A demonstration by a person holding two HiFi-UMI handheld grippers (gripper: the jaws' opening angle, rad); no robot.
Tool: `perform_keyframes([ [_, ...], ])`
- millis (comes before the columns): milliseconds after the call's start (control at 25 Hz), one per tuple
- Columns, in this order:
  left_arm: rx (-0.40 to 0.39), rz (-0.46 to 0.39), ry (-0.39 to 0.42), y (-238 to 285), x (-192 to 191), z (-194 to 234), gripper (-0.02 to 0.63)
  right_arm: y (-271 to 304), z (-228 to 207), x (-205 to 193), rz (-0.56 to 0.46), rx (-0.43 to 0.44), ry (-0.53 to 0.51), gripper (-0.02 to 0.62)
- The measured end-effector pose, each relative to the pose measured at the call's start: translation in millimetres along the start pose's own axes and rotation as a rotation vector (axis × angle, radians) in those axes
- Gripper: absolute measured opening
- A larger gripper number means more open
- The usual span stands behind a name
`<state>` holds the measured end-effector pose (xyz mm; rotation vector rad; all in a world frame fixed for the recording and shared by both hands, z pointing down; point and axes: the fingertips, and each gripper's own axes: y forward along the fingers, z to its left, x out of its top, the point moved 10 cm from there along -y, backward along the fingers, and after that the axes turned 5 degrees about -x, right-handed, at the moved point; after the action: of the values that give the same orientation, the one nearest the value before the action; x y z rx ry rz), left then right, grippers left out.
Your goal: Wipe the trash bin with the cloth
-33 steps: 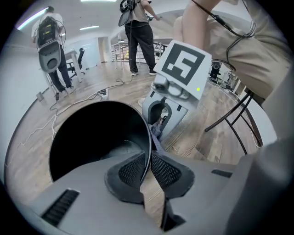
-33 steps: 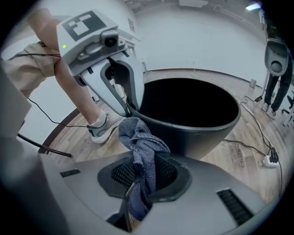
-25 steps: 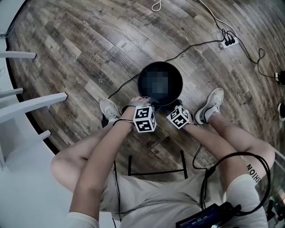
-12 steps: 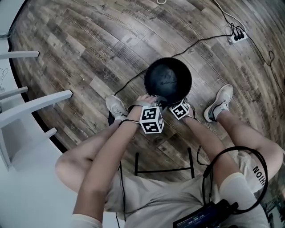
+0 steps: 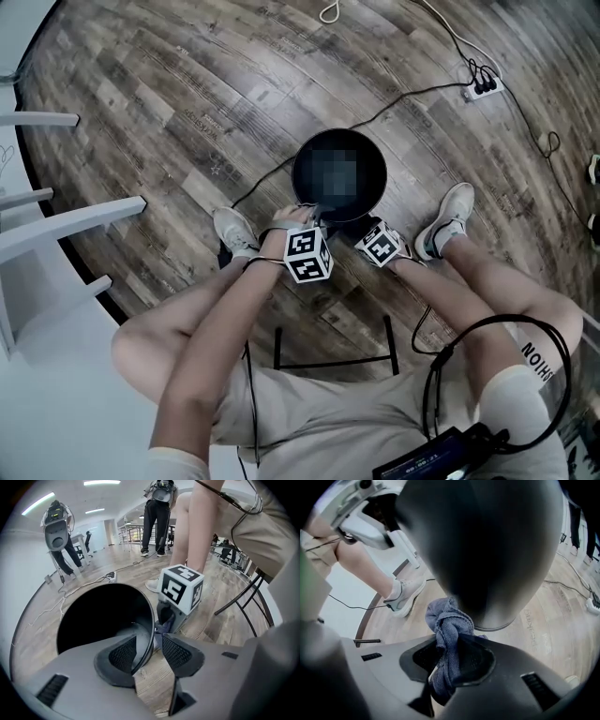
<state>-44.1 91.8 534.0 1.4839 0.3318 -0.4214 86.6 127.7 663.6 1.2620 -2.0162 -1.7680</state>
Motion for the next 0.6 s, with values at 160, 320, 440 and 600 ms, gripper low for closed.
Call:
perform_keyframes([
  [160,0.031,0.04,0.034,-12,-11,15,0.183,-31,17,6,-0.047,0.035,-0.021,0.078],
  [320,0.023,0.144,0.171,-11,-29,17,0.183,-65,33,20,-0.109,0.058,-0.04,0.078],
  [440,0.057,0.175,0.222,-7,-30,19,0.152,-90,38,27,-0.141,0.067,-0.038,0.078],
  [600,0.072,0.191,0.241,-4,-31,17,0.152,-119,43,32,-0.163,0.068,-0.029,0.078],
])
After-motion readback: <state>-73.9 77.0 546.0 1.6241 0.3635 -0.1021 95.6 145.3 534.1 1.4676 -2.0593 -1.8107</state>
